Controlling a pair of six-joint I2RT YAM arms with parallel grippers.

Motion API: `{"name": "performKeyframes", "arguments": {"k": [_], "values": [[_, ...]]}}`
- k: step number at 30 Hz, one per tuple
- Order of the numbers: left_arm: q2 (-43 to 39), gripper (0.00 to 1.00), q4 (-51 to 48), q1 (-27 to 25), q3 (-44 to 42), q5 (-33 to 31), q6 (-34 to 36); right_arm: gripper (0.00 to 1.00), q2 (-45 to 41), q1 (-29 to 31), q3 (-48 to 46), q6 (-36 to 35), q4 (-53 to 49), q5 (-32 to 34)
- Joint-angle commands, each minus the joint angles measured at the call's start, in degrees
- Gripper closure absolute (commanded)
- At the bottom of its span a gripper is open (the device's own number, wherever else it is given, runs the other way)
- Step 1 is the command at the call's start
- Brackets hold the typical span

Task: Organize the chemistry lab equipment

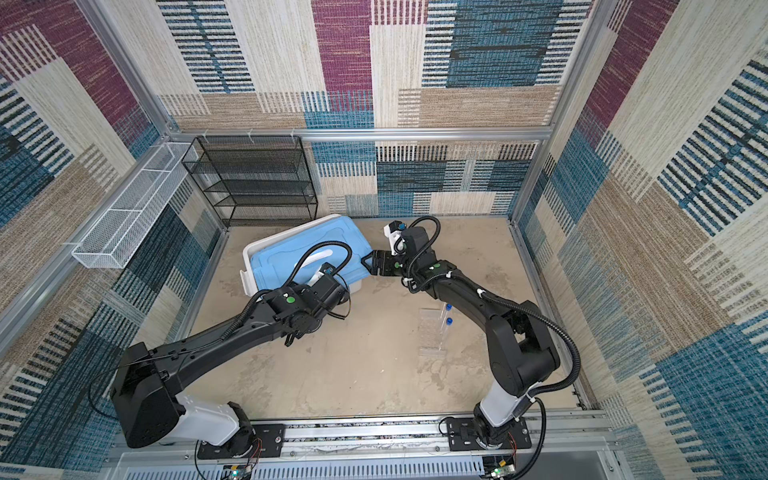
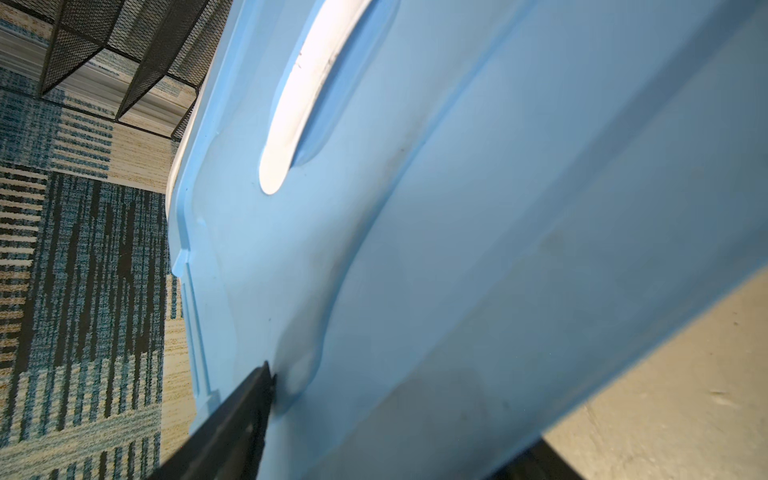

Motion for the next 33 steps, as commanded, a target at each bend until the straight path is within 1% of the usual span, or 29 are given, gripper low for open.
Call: {"name": "performKeyframes", "arguments": {"k": [1, 5, 8, 12, 17, 18, 20, 22, 25, 28, 31, 33], "values": [[-0.2, 0.25, -1.9, 0.1, -0.6, 2.4, -4.3, 0.17, -0.5, 0.1, 0.2, 0.8, 3.3, -1.9], [-0.7, 0.24, -1.7, 0.3, -0.3, 3.3, -4.3, 0.18, 2.2, 0.0, 1.9, 0.0, 1.7, -1.4], [-1.3, 0.24, -2.1, 0.9, 0.2, 3.8, -4.8, 0.20, 3.5, 0.0, 2.1, 0.5, 2.2, -2.7], [-2.1, 0.25, -2.8, 1.1, -0.2, 3.7, -5.7, 0.28, 3.4, 0.1, 2.6, 0.9, 3.3, -4.0], [-2.1, 0.25, -2.2, 1.4, -1.3, 4.4, -6.3, 0.28, 4.2, 0.0, 3.5, 2.6, 4.5, -6.7], [-2.1, 0.25, -2.1, 1.5, -1.4, 4.4, -6.5, 0.30, 4.4, 0.1, 3.8, 2.9, 4.4, -6.8], [-1.9, 0.26, -2.2, 1.6, -1.4, 4.4, -6.6, 0.37, 4.3, 0.1, 3.9, 3.3, 4.8, -7.4], [-1.8, 0.26, -2.0, 1.7, -1.6, 4.0, -6.5, 0.42, 3.7, 0.2, 3.8, 3.4, 5.3, -7.1], [-1.5, 0.26, -1.7, 2.0, -1.5, 4.2, -6.2, 0.42, 4.7, 0.2, 5.0, 2.5, 3.9, -5.8], [-1.5, 0.26, -2.2, 2.3, -0.8, 3.8, -6.1, 0.41, 5.7, 0.4, 6.4, 2.9, 3.7, -6.7], [-1.8, 0.26, -1.8, 3.5, -0.3, 5.3, -5.4, 0.41, 6.4, 0.5, 7.9, 2.8, 1.9, -4.0], [-2.1, 0.26, -2.1, 4.4, 0.6, 6.1, -5.3, 0.40, 6.9, 0.5, 9.2, 2.2, 0.6, -3.4]]}}
